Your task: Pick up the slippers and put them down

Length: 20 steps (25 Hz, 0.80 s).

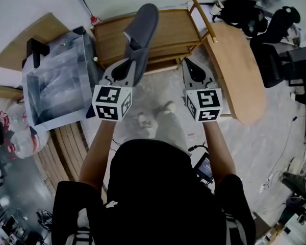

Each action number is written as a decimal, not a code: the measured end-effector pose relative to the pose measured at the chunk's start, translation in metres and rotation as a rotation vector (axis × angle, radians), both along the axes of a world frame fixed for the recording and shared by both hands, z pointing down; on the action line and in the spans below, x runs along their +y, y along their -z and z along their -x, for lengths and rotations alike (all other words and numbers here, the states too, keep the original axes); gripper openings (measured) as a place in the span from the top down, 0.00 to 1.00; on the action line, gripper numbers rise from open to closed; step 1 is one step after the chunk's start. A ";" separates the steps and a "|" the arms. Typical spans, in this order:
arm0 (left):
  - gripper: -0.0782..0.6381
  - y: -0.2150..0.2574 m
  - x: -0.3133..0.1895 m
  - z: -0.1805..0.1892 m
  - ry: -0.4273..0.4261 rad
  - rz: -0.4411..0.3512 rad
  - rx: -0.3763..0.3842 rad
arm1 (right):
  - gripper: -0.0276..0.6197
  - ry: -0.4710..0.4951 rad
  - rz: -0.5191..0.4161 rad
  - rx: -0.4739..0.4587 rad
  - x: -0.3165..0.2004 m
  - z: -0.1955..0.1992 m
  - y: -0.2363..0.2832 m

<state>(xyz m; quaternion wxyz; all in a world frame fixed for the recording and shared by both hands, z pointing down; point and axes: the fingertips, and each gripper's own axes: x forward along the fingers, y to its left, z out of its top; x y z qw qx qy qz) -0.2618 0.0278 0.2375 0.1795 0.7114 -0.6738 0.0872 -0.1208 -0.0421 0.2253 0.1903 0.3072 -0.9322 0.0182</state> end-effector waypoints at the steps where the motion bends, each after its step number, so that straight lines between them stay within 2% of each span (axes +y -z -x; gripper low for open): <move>1: 0.88 0.000 -0.003 -0.005 -0.015 -0.003 0.003 | 0.96 -0.017 -0.001 0.004 -0.001 -0.007 0.000; 8: 0.88 0.002 -0.037 -0.054 -0.143 -0.017 0.006 | 0.96 -0.146 -0.003 0.019 -0.016 -0.065 0.001; 20: 0.88 -0.017 -0.085 -0.176 -0.313 0.023 0.008 | 0.96 -0.307 0.054 0.024 -0.039 -0.188 -0.011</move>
